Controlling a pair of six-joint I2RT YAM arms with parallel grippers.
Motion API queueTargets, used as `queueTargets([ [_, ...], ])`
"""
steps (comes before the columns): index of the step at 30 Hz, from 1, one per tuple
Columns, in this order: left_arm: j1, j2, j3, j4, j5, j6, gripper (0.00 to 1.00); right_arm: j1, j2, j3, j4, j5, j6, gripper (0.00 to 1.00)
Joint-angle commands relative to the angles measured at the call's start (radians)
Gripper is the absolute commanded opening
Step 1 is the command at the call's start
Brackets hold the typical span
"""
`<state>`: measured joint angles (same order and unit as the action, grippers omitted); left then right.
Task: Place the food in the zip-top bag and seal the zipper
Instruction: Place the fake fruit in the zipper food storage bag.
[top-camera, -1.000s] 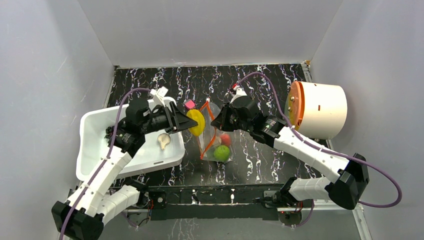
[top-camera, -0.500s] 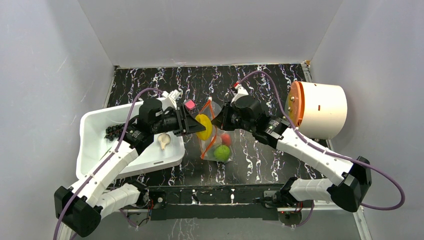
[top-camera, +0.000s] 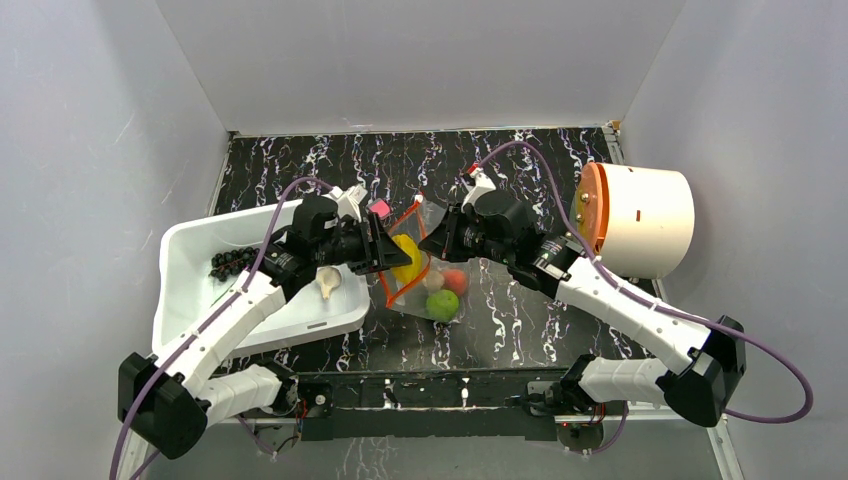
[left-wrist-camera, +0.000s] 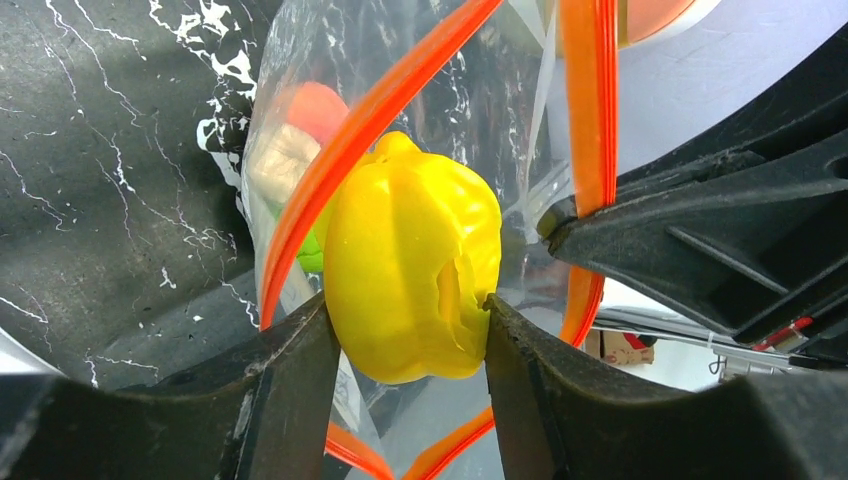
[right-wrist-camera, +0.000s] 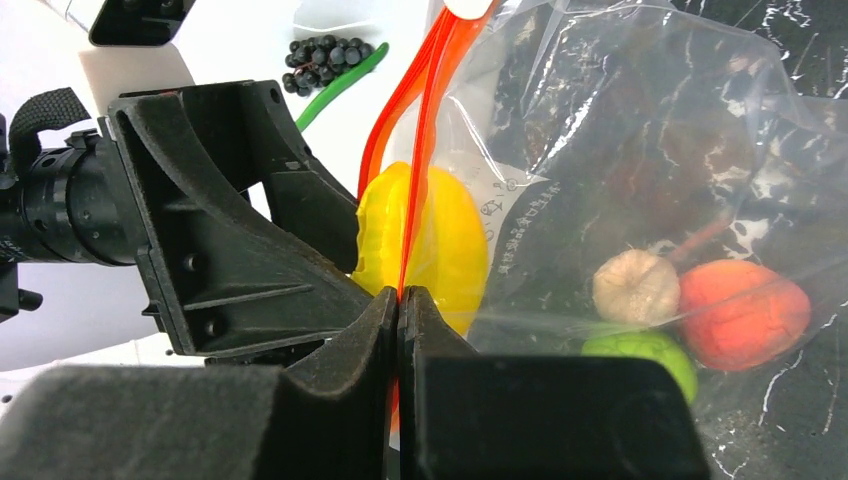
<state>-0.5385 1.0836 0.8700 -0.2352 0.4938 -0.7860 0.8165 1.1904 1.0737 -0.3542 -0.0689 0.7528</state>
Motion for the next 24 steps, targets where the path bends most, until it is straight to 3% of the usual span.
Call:
queueTargets([
  [1, -0.013, 0.001, 0.058, -0.018, -0.022, 0.021, 0.50, 0.004, 0.007, 0.015, 0.092, -0.039, 0.017, 0.00],
  [12, -0.032, 0.072, 0.099, -0.063, -0.153, 0.004, 0.54, 0.012, 0.008, 0.000, 0.099, -0.057, 0.040, 0.00],
  [17, -0.040, 0.075, 0.106, -0.030, -0.144, -0.020, 0.59, 0.014, 0.013, 0.000, 0.101, -0.059, 0.050, 0.00],
  [24, -0.041, -0.005, 0.172, -0.178, -0.223, 0.021, 0.66, 0.015, -0.017, -0.015, 0.074, -0.004, 0.063, 0.00],
])
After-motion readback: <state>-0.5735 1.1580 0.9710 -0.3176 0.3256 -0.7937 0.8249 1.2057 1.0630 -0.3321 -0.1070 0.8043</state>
